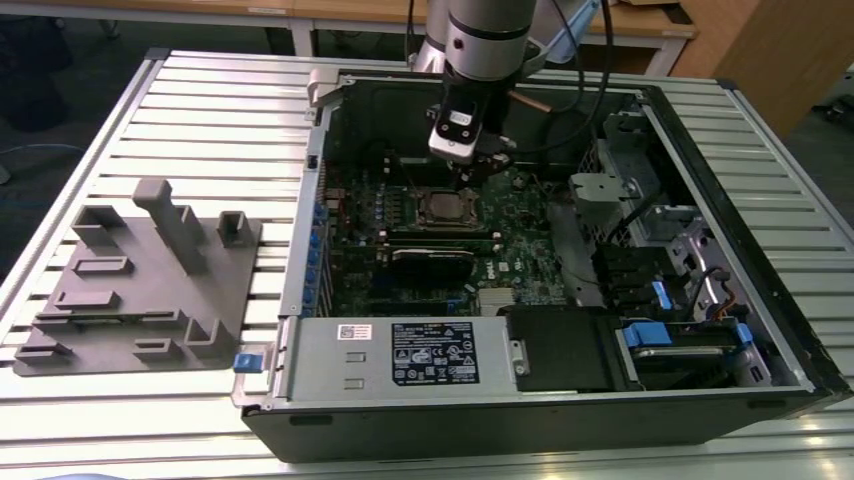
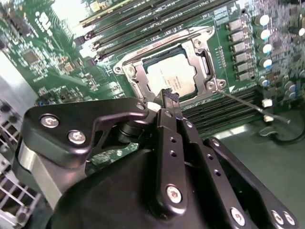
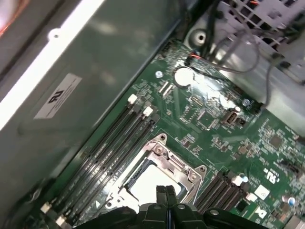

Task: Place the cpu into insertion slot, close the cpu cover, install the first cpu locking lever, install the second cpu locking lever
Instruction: 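Close the cpu cover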

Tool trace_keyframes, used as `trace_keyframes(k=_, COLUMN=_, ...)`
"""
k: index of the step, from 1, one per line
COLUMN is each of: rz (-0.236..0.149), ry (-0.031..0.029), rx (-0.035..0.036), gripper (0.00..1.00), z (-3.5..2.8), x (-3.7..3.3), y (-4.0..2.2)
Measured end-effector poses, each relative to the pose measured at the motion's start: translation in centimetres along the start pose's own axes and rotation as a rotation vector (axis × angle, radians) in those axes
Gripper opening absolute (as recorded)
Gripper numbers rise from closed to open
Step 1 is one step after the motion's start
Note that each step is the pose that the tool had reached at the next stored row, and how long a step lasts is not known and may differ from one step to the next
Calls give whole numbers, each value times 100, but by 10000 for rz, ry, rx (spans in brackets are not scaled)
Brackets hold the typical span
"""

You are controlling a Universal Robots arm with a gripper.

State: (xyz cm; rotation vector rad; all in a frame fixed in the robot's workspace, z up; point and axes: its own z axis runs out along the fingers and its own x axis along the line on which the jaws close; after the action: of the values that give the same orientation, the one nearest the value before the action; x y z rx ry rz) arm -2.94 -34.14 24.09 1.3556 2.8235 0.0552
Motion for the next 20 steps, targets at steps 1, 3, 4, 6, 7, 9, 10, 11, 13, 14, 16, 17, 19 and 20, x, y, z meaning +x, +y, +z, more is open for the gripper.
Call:
trace_keyframes(k=1, rz=-142, ry=8, rx=-1, gripper=11, z=0, x=0, y=0)
trace_keyframes(k=3, rz=-437, ry=24, rx=-4, gripper=11, z=0, x=0, y=0)
trace_keyframes(k=4, rz=-583, ry=32, rx=-5, gripper=11, z=0, x=0, y=0)
trace_keyframes(k=6, rz=-870, ry=49, rx=-8, gripper=11, z=0, x=0, y=0)
trace_keyframes(k=7, rz=-995, ry=55, rx=-9, gripper=11, z=0, x=0, y=0)
trace_keyframes(k=9, rz=-1098, ry=59, rx=-9, gripper=11, z=1, x=0, y=0)
trace_keyframes(k=10, rz=-1099, ry=59, rx=-9, gripper=11, z=0, x=0, y=0)
trace_keyframes(k=11, rz=-1101, ry=59, rx=-8, gripper=11, z=0, x=0, y=0)
trace_keyframes(k=13, rz=-1103, ry=59, rx=-9, gripper=11, z=0, x=0, y=0)
trace_keyframes(k=14, rz=-1104, ry=60, rx=-9, gripper=11, z=0, x=0, y=0)
trace_keyframes(k=16, rz=-1121, ry=60, rx=-9, gripper=11, z=0, x=0, y=0)
trace_keyframes(k=17, rz=-1178, ry=62, rx=-8, gripper=11, z=0, x=0, y=0)
trace_keyframes(k=19, rz=-1404, ry=71, rx=-6, gripper=11, z=0, x=0, y=0)
trace_keyframes(k=20, rz=-1563, ry=76, rx=-5, gripper=11, z=0, x=0, y=0)
